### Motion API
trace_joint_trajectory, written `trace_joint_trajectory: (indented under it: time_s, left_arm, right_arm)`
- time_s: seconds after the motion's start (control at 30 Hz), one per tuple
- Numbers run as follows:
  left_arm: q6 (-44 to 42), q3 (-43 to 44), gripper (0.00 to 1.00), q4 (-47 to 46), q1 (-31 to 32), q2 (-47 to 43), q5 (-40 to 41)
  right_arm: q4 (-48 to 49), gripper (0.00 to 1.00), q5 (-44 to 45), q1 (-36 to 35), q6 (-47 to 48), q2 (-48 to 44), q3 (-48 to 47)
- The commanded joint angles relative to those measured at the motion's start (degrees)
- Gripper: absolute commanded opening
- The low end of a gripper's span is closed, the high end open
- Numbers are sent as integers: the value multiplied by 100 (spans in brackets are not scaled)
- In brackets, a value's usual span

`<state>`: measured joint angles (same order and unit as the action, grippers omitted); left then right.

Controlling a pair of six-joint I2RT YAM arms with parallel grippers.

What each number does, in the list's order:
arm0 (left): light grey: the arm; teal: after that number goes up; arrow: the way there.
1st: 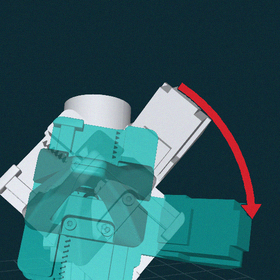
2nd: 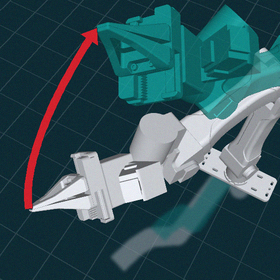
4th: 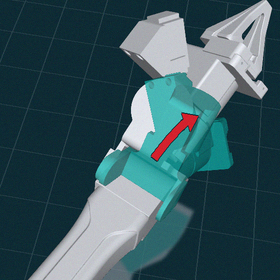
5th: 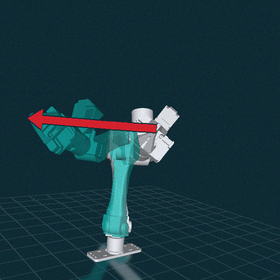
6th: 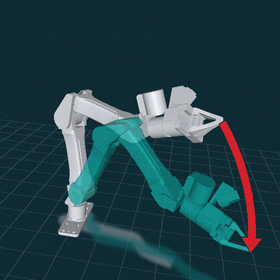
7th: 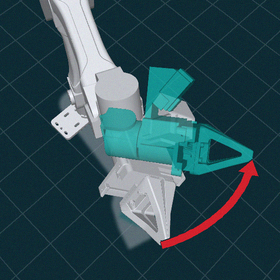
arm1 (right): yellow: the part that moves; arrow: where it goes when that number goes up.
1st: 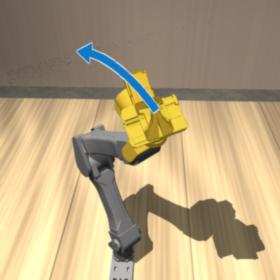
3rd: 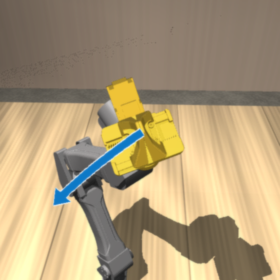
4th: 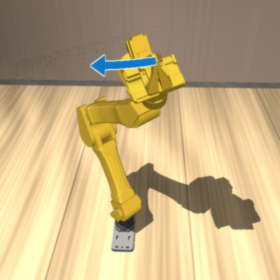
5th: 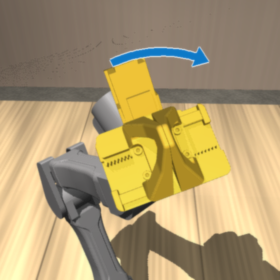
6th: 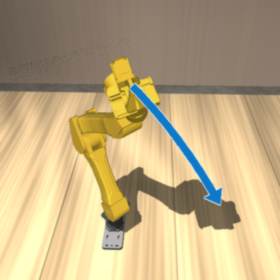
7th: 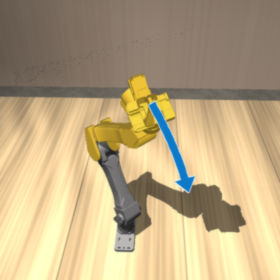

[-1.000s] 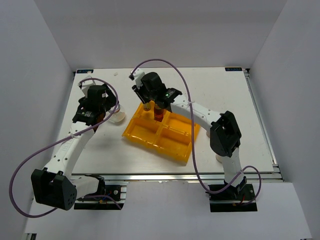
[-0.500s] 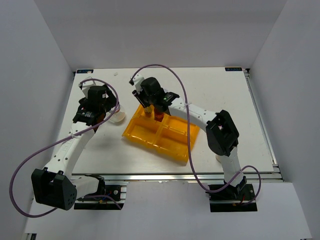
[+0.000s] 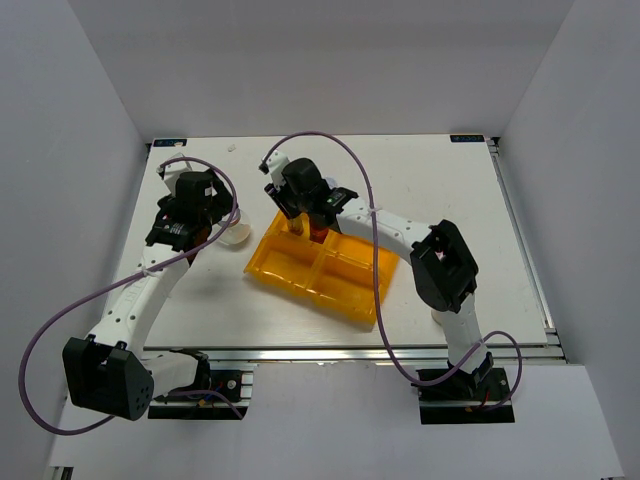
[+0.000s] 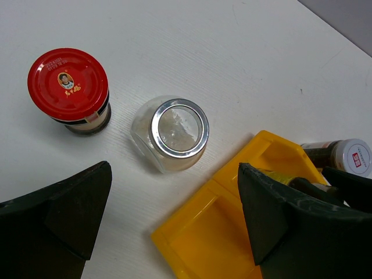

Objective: Organize the condiment bottles

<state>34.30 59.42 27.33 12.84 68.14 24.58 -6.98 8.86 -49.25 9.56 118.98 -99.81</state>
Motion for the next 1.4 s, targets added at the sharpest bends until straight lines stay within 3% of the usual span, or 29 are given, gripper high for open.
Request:
trace_joint_trajectory:
  time_s: [0.0,0.23,0.6,0.67,0.7,0.77,0.93,1.1,1.17,1.37]
  left_arm:
    - [-29,8,98,-70,-27,-99,-6]
    - [-20,26,98,-61,-27,-99,-41]
    - [225,245,98,272,-27,-3,134]
    - [313,316,98,395,-36,41,257]
    - [418,368,98,570,-71,129,397]
    - [524,526,98,807,-159,252,469]
    - [604,685,98,967,-738,665,180]
    - [542,799,98,905,-1484,1025,-198]
    - [534,878,98,879,-1652,1253,-383]
    - [428,1186,98,888,-1732,1772,-366]
  right_arm:
    - [400,45,107,-23,-16,-349,58]
    - [391,63,37,-23,-60,-472,93]
    - [382,74,-429,-32,-33,-788,-240]
    - [399,79,-569,-40,-51,-867,-276]
    - [408,87,-605,-32,-60,-981,-258]
    - [487,89,-614,-40,-104,-1139,-145]
    - [988,89,-96,-32,-139,-2079,872]
    - [1137,89,975,-14,-261,-3158,1884]
    - [1243,89,1457,21,-393,-3485,2550]
    - [1296,89,1777,425,-859,-4488,3721]
